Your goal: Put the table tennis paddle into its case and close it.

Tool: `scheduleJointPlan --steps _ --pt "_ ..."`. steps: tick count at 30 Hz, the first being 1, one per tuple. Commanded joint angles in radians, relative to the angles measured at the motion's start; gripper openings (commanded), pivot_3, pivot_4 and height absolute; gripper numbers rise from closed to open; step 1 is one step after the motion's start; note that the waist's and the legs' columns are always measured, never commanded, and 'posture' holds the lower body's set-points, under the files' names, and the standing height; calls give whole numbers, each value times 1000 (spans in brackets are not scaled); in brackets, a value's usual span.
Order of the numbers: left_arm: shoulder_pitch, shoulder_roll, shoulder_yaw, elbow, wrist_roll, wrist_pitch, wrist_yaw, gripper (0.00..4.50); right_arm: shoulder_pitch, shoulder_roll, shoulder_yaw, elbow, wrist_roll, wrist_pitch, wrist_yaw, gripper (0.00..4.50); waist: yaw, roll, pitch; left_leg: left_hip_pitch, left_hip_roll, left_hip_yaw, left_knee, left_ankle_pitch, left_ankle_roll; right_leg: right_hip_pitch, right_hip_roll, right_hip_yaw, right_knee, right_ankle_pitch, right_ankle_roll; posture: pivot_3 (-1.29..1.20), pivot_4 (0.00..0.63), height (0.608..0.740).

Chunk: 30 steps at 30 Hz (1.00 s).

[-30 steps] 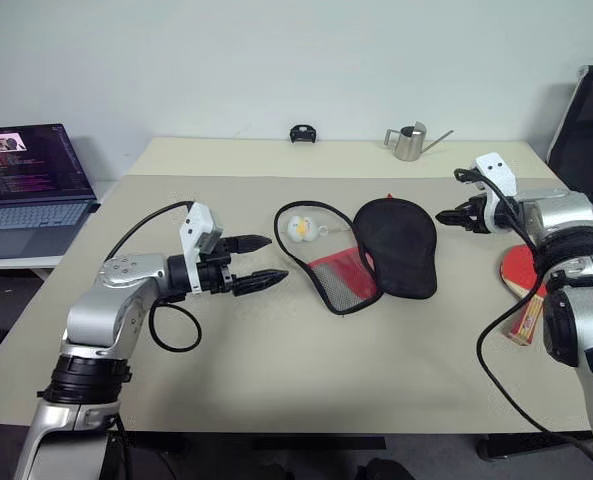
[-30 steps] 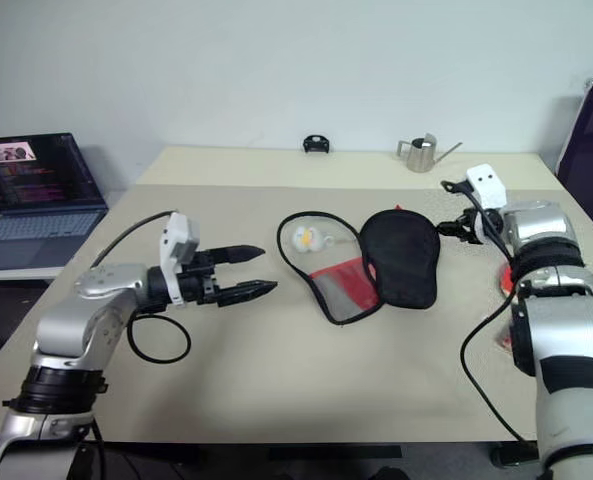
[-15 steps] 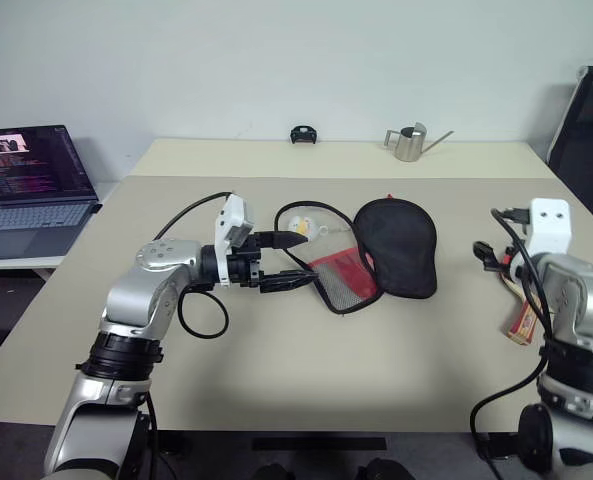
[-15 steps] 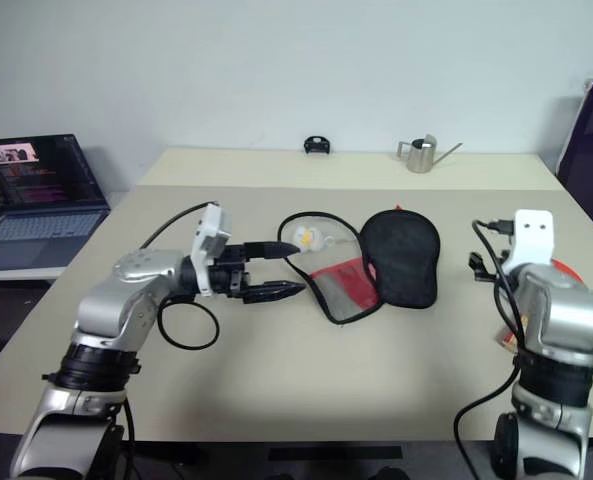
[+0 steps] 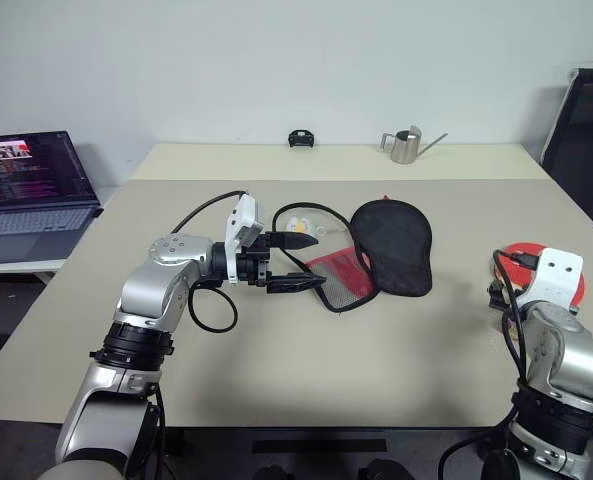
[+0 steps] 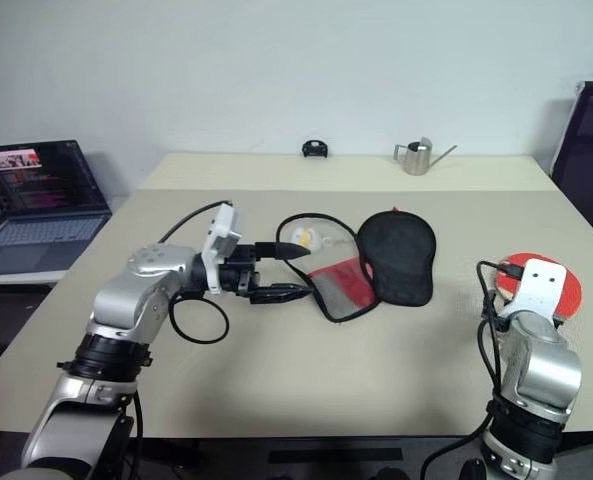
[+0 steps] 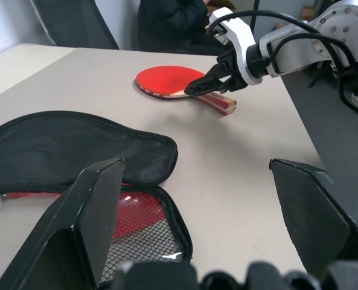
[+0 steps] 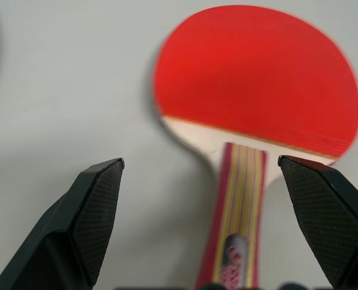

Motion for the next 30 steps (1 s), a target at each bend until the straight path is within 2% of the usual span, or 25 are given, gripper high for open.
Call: scheduleJointPlan --steps 1,7,14,18,25,30 --pt "-20 4 14 -5 2 -20 -3 4208 0 9 -16 61 -1 -74 -46 4483 0 0 0 0 0 0 0 0 0 0 0 0 0 0 0 0 150 740" --pt "-15 6 18 -9 5 -18 2 4208 -20 -2 -31 180 22 -130 -72 4483 -2 -1 0 1 0 0 0 0 0 1 0 1 0 0 0 0 150 740" --pt "-11 10 22 -15 6 -17 7 4208 -39 -5 -78 277 52 -146 -118 4483 -2 -5 -3 10 0 2 0 1 3 10 0 2 -2 5 -1 0 150 740" --pt "-8 14 24 -19 7 -17 11 4208 -47 10 -122 298 85 -139 -148 3614 0 -6 -3 19 0 1 -1 1 4 20 0 2 -4 6 -1 0 150 740" --pt "-4 20 29 -22 7 -18 16 4208 -50 9 -118 298 117 -143 -178 1207 0 -7 -4 20 0 1 -1 1 4 21 0 2 -4 6 -1 0 150 740" --pt "-5 22 32 -21 7 -19 20 4208 -54 5 -102 297 130 -175 -191 1121 0 -7 -4 20 0 1 -3 1 4 20 0 2 -6 6 -1 0 150 740"
